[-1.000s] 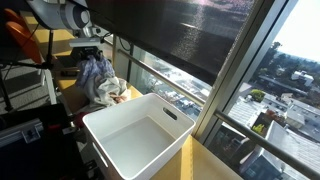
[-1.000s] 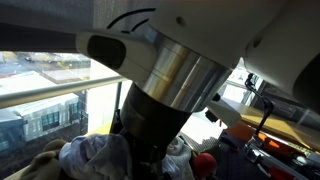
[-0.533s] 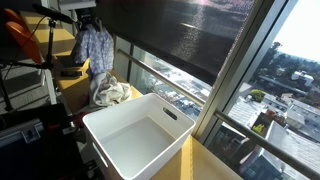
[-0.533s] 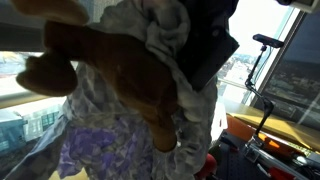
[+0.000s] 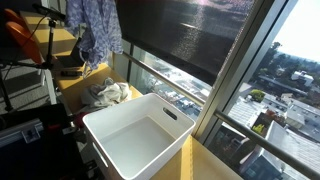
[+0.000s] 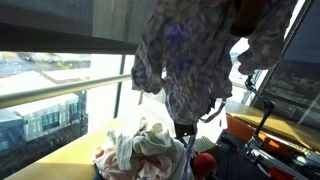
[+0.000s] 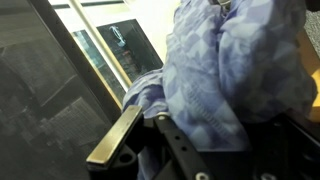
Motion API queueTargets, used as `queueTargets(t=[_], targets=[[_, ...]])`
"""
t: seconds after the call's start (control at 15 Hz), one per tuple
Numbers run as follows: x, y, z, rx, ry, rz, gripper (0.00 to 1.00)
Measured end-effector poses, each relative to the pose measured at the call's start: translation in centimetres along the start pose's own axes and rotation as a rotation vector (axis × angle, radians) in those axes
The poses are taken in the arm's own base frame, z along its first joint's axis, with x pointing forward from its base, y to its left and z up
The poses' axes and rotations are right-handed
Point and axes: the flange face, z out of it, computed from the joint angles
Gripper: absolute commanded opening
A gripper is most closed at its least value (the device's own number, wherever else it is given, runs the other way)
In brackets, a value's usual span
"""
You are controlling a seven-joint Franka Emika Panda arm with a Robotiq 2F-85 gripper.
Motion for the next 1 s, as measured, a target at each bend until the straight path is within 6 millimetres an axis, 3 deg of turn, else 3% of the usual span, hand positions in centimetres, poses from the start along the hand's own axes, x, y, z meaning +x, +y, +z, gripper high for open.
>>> queueTargets(t=[0.13, 0.27, 0.73, 1.0], targets=[[-2.5, 1.4, -1.1, -0.019, -0.032, 0.031, 0.0], [-5.1, 2.5, 0.3, -0.019, -0.075, 0.063, 0.0], [-16.9, 6.7, 13.8, 0.061, -0.311, 0.189, 0.0], [-23.7, 9.6, 19.5, 0.085, -0.374, 0.274, 0.0]])
